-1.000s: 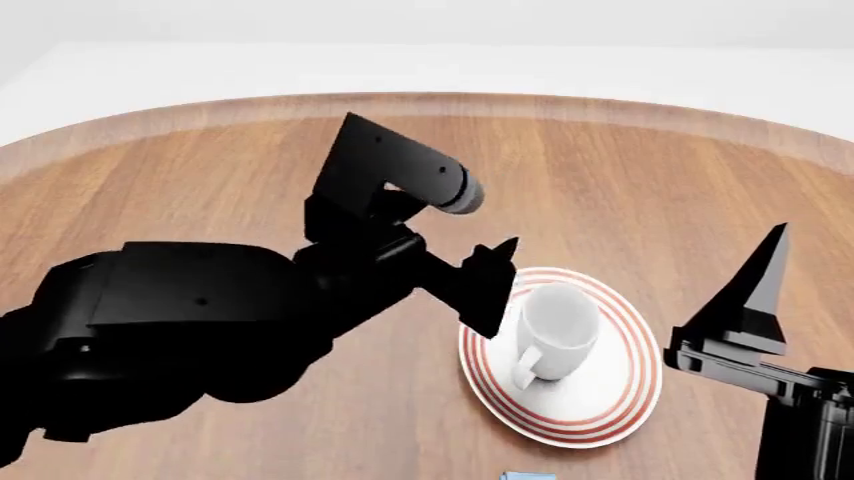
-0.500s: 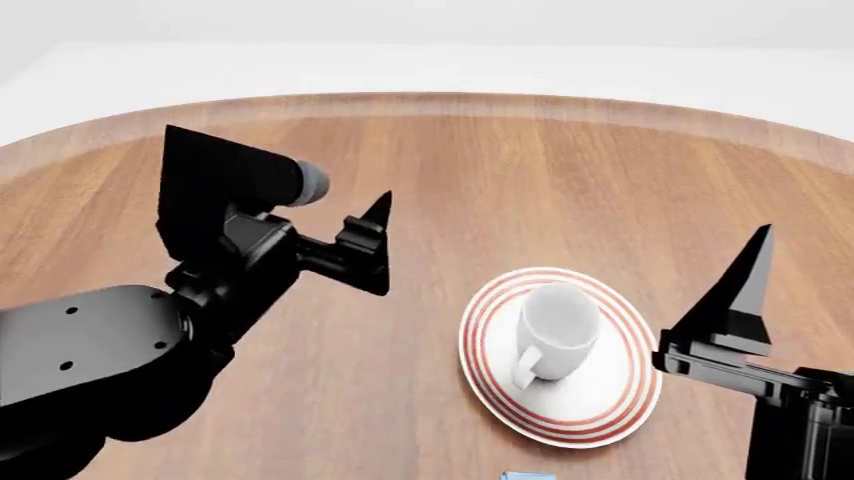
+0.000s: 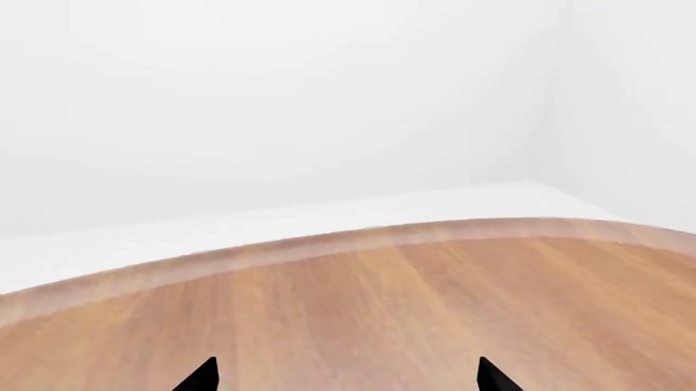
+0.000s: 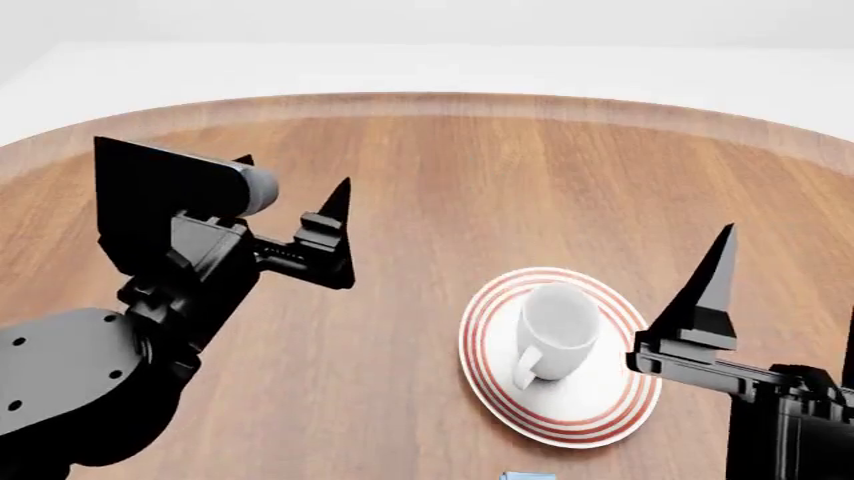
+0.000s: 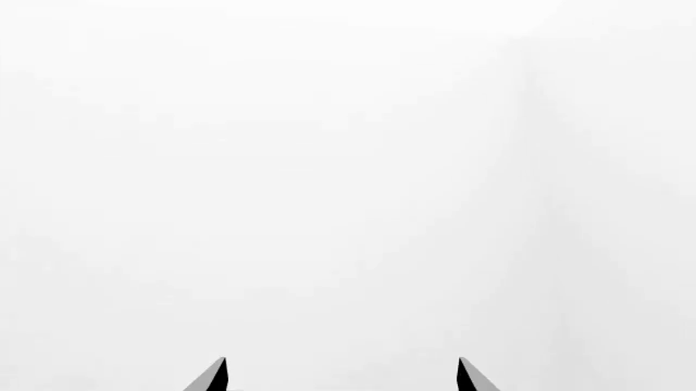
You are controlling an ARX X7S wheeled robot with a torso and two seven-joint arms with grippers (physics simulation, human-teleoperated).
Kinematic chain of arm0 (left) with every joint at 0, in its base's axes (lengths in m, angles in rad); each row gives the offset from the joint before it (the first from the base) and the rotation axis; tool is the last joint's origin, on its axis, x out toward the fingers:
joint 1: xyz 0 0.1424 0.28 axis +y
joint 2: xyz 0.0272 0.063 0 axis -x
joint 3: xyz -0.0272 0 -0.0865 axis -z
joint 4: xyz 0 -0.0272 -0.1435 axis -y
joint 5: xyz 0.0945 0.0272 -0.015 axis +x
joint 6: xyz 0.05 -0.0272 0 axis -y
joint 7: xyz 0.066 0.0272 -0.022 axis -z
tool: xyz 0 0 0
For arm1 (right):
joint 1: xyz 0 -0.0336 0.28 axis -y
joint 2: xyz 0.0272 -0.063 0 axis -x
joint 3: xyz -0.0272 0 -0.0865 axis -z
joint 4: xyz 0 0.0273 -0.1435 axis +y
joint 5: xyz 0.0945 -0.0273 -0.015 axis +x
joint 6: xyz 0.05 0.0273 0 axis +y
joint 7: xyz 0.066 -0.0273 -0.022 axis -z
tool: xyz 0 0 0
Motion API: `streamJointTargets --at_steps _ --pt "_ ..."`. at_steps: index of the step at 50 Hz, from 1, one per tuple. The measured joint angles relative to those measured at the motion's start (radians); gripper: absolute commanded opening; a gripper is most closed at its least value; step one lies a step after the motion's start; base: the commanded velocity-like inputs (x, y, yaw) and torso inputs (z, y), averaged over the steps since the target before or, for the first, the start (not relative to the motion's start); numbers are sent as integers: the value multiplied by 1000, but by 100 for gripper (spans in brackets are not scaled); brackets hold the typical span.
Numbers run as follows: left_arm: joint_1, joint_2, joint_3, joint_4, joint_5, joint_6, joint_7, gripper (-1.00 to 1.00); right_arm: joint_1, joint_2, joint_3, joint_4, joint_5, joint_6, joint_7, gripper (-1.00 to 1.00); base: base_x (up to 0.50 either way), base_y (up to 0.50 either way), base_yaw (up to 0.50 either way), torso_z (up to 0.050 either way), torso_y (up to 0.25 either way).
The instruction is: Pick up the white mug and put it on the plate, and put the chocolate pudding to the right of the plate.
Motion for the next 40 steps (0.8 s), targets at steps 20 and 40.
streamJointTargets --at_steps 20,40 --pt "17 -14 -6 13 10 16 -1 100 265 388 -480 -199 357 162 465 100 0 0 0 0 0" --pt "43 -6 -1 -2 13 26 10 100 616 629 -877 -230 736 48 745 100 0 0 0 0 0"
